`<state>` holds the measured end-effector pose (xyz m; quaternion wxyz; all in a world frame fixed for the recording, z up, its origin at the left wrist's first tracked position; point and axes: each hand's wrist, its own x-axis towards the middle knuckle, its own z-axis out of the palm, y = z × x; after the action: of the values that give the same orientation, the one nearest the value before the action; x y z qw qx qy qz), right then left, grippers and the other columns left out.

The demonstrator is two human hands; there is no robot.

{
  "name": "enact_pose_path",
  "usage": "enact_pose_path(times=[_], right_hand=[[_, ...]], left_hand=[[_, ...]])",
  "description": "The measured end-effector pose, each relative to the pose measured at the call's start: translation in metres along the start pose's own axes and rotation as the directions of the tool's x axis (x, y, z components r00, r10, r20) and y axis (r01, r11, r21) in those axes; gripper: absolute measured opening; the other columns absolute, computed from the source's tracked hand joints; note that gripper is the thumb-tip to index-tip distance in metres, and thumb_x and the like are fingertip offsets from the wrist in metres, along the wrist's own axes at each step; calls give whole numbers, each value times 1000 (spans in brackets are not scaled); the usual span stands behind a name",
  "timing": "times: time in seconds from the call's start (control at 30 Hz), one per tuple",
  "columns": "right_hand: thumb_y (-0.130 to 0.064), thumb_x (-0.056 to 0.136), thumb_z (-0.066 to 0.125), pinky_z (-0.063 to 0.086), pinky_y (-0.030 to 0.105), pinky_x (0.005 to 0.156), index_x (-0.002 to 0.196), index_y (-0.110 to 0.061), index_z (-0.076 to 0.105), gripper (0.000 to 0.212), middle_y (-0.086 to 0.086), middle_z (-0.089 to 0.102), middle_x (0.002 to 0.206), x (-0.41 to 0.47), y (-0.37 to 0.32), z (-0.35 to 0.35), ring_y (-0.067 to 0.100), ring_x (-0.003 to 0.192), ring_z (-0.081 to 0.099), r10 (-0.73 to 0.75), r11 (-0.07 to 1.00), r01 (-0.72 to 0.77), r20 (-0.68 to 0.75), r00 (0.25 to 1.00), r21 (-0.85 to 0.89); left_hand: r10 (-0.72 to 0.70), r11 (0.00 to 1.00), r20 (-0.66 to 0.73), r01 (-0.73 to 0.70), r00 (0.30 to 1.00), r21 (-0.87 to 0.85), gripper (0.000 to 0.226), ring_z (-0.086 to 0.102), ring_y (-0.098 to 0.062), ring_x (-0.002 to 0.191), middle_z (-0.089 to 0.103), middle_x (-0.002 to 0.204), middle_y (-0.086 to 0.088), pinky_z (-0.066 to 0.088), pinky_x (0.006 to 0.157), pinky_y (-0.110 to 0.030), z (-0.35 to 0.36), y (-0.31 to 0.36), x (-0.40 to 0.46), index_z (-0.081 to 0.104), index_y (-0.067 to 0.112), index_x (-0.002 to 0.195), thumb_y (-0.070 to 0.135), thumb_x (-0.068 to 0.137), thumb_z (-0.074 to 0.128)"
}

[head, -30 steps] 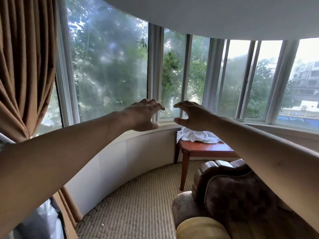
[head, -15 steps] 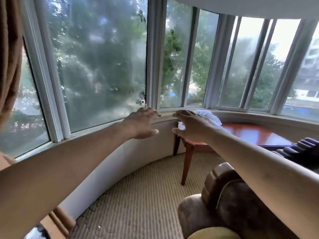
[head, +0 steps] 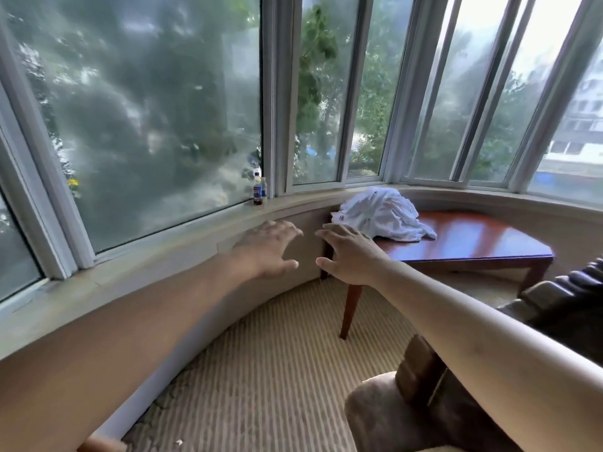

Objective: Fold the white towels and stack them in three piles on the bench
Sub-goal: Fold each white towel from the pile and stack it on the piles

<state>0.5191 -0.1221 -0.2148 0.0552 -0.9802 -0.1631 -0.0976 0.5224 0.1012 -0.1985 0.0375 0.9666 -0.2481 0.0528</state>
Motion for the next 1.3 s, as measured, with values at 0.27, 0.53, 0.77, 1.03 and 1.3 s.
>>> enact_pose_path(times=[0.27,0.53,0.77,1.03,1.3], right_hand=[[-56,99,51,18,44,124,160,-32,27,70,-8,21,168,125,68,40,19,156,14,16,1000,-16,36,999,25],[-54,99,50,22,46,123,160,-29,28,69,-6,22,167,255,173,58,21,155,14,7,1000,-7,76,997,6],[-54,99,51,23,46,123,160,-29,28,69,-6,22,167,329,247,76,19,155,16,18,1000,-20,99,995,11],[-54,97,51,20,45,123,158,-32,31,68,-6,23,167,400,320,108,21,155,16,98,995,-98,103,990,0],[-51,95,55,25,46,120,156,-32,33,68,-7,27,165,490,388,149,25,152,23,259,966,-256,131,957,-40]], left_hand=[[-14,1000,36,13,999,18,72,11,-20,156,13,170,7,19,125,-43,29,-50,128,23,34,159,52,98,56],[-35,999,25,36,999,-35,68,16,-18,153,20,167,8,22,121,-40,45,-75,286,30,33,156,48,97,60],[-7,997,41,10,999,-71,69,15,-21,154,20,167,8,20,124,-43,65,-86,396,31,33,156,49,96,60],[54,992,88,-44,995,-116,69,11,-22,156,17,167,8,22,124,-46,100,-107,514,30,32,157,48,96,60],[130,971,86,-110,988,-214,73,8,-20,156,15,169,5,12,123,-36,156,-150,648,29,29,158,46,95,61]])
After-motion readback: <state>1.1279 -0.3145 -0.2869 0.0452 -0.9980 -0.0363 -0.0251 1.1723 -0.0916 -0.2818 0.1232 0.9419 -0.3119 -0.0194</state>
